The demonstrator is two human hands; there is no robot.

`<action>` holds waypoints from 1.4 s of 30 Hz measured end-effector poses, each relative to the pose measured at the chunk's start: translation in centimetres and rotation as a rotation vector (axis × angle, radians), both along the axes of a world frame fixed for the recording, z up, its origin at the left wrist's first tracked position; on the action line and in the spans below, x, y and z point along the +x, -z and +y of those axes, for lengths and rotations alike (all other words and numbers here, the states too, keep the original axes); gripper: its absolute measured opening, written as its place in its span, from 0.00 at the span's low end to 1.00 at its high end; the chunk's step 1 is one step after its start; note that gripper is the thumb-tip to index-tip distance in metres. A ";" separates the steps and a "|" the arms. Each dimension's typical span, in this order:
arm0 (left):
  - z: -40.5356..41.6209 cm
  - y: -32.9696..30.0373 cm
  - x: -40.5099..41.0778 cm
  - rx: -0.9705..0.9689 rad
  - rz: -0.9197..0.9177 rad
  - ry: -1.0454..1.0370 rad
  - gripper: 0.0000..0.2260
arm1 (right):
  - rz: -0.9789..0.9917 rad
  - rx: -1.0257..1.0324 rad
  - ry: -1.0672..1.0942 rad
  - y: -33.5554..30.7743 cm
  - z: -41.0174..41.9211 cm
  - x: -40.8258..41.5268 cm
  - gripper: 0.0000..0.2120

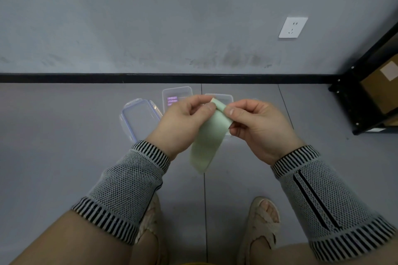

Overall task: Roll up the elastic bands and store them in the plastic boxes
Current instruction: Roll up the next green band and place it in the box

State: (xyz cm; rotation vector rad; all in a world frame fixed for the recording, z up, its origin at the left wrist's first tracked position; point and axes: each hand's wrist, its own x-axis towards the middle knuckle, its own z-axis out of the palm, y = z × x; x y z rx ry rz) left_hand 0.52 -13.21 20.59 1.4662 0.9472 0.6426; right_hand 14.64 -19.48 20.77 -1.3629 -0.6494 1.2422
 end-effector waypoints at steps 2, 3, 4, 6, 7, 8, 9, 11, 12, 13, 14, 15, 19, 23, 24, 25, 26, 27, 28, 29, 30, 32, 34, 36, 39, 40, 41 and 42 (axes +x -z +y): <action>0.0 0.0 0.0 0.045 0.033 0.028 0.09 | 0.038 0.004 0.063 0.0 0.0 0.0 0.06; 0.0 0.0 0.0 0.056 0.036 0.029 0.10 | 0.031 0.008 0.088 0.1 0.0 -0.1 0.06; -0.1 0.0 0.0 0.064 0.037 0.023 0.09 | -0.009 0.015 0.104 0.3 0.0 -0.3 0.06; 0.0 0.3 0.1 0.064 0.043 -0.014 0.07 | -0.171 0.032 0.105 0.7 0.0 -1.0 0.06; 0.0 0.4 0.2 0.047 0.043 -0.044 0.06 | -0.251 0.047 0.101 1.0 0.0 -1.3 0.05; 0.1 0.5 0.1 0.018 0.037 -0.066 0.06 | -0.312 0.065 0.097 1.2 0.0 -1.6 0.06; 0.2 0.4 0.1 -0.017 0.027 -0.072 0.07 | -0.351 0.081 0.090 1.3 0.0 -1.7 0.06; 0.5 0.3 -0.3 -0.091 0.018 -0.058 0.07 | -0.382 0.097 0.016 1.1 0.0 -1.4 0.06; 0.7 0.2 -0.6 -0.128 0.013 -0.051 0.07 | -0.390 0.105 -0.054 0.9 -0.1 -1.1 0.07; 1.0 0.1 -0.9 -0.160 0.007 -0.043 0.06 | -0.407 0.115 -0.126 0.7 -0.3 -0.7 0.10; 1.2 0.0 -1.2 -0.186 0.004 -0.029 0.06 | -0.441 0.124 -0.191 0.5 -0.5 -0.4 0.13; 1.4 -0.1 -1.6 -0.207 0.006 -0.008 0.06 | -0.489 0.127 -0.245 0.5 -0.7 -0.2 0.17; 1.5 -0.3 -2.3 -0.248 0.097 0.121 0.07 | -0.595 0.135 -0.394 0.6 -1.3 0.1 0.32; 1.4 0.0 -2.4 -0.251 0.131 0.208 0.07 | -0.721 0.168 -0.485 0.6 -1.3 -0.4 0.34; 1.4 0.0 -2.4 -0.248 0.140 0.222 0.08 | -0.750 0.176 -0.493 0.5 -1.3 -0.6 0.32; 1.4 0.0 -2.4 -0.243 0.149 0.232 0.08 | -0.765 0.180 -0.492 0.5 -1.3 -0.7 0.29; 1.3 0.1 -2.4 -0.235 0.159 0.238 0.08 | -0.764 0.180 -0.484 0.4 -1.3 -0.8 0.26; 1.3 0.1 -2.3 -0.225 0.170 0.241 0.08 | -0.753 0.178 -0.474 0.4 -1.3 -0.8 0.25; 1.2 0.1 -2.2 -0.213 0.181 0.243 0.07 | -0.743 0.175 -0.466 0.4 -1.3 -0.7 0.24; 1.2 0.1 -2.2 -0.206 0.190 0.247 0.07 | -0.738 0.176 -0.459 0.4 -1.3 -0.6 0.23; 1.1 0.1 -2.1 -0.204 0.195 0.251 0.07 | -0.735 0.180 -0.452 0.4 -1.4 -0.5 0.23; 1.0 0.0 -1.9 -0.209 0.191 0.255 0.07 | -0.714 0.182 -0.432 0.3 -1.4 -0.3 0.23; 1.0 0.0 -1.8 -0.192 0.185 0.233 0.07 | -0.662 0.163 -0.422 0.3 -1.3 -0.1 0.25; 1.0 0.1 -1.8 -0.183 0.165 0.178 0.08 | -0.601 0.128 -0.431 0.5 -1.1 0.0 0.29; 0.9 -0.1 -1.8 -0.187 0.081 0.075 0.08 | -0.432 0.078 -0.373 0.6 -1.0 0.1 0.31; 0.9 -0.2 -1.7 -0.182 0.047 0.038 0.08 | -0.355 0.074 -0.317 0.5 -1.0 0.0 0.27; 0.9 -0.3 -1.6 -0.174 0.018 0.002 0.07 | -0.285 0.078 -0.247 0.3 -0.9 -0.2 0.22; 0.8 -0.3 -1.5 -0.162 -0.006 -0.029 0.07 | -0.232 0.088 -0.176 0.2 -0.9 -0.5 0.16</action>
